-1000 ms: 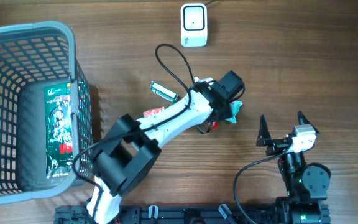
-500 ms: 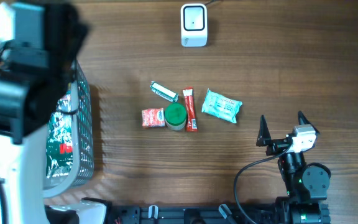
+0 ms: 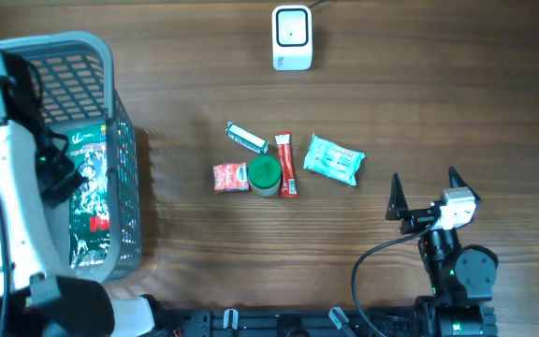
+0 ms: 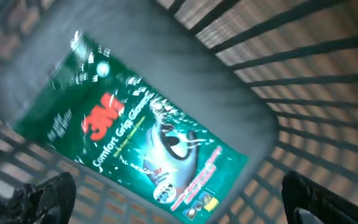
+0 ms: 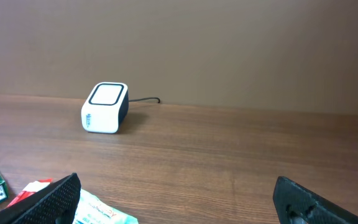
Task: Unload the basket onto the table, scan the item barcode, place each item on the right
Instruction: 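Reach into the basket and grasp the green 3M gloves bag with left gripper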
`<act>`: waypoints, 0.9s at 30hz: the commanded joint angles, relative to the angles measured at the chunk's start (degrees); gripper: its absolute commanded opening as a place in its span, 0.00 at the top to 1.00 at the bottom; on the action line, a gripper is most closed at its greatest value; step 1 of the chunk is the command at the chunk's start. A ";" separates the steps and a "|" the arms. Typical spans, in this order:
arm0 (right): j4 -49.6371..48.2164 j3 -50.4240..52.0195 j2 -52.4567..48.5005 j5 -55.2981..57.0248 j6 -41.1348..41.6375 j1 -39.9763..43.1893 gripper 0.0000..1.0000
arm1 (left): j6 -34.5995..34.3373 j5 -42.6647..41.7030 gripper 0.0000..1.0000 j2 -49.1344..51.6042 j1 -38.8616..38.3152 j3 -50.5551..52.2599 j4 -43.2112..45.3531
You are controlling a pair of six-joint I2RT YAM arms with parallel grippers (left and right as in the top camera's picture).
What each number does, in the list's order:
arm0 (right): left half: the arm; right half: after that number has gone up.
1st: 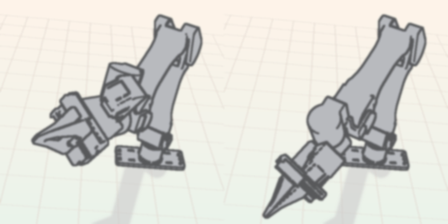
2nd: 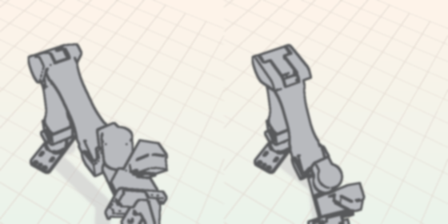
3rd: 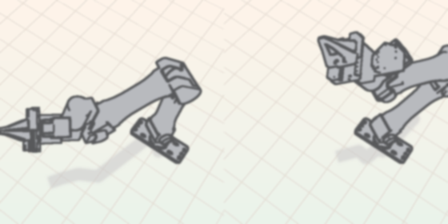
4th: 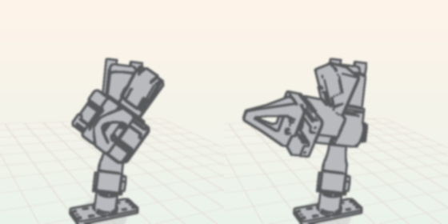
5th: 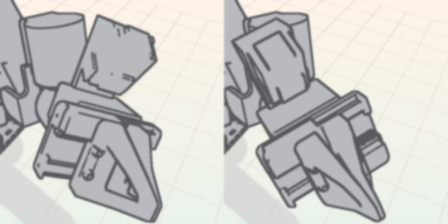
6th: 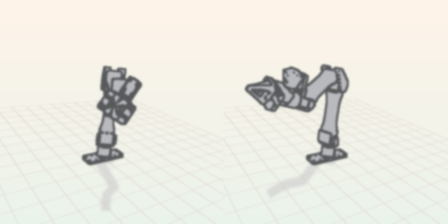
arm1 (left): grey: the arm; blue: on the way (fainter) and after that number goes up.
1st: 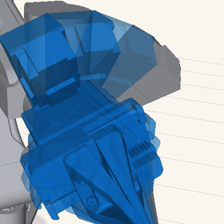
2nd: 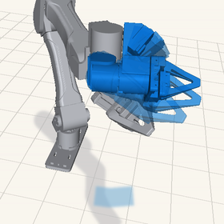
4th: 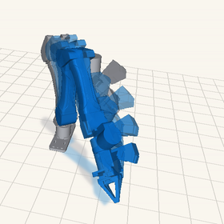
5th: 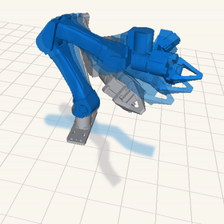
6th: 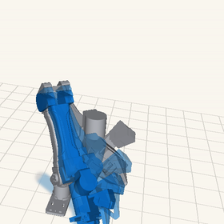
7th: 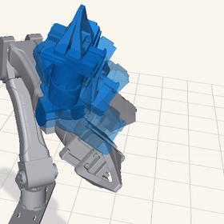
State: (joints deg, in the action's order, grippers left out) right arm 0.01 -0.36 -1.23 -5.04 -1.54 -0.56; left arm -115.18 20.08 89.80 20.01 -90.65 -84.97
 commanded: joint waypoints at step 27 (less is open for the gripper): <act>-0.17 0.07 0.22 0.35 0.44 0.04 0.00 | 18.18 -7.58 0.96 6.58 2.69 28.26 36.11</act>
State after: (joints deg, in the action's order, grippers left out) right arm 0.01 -0.36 -1.23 -5.04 -1.54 -0.56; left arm -108.55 11.05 99.59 20.97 -61.91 -48.99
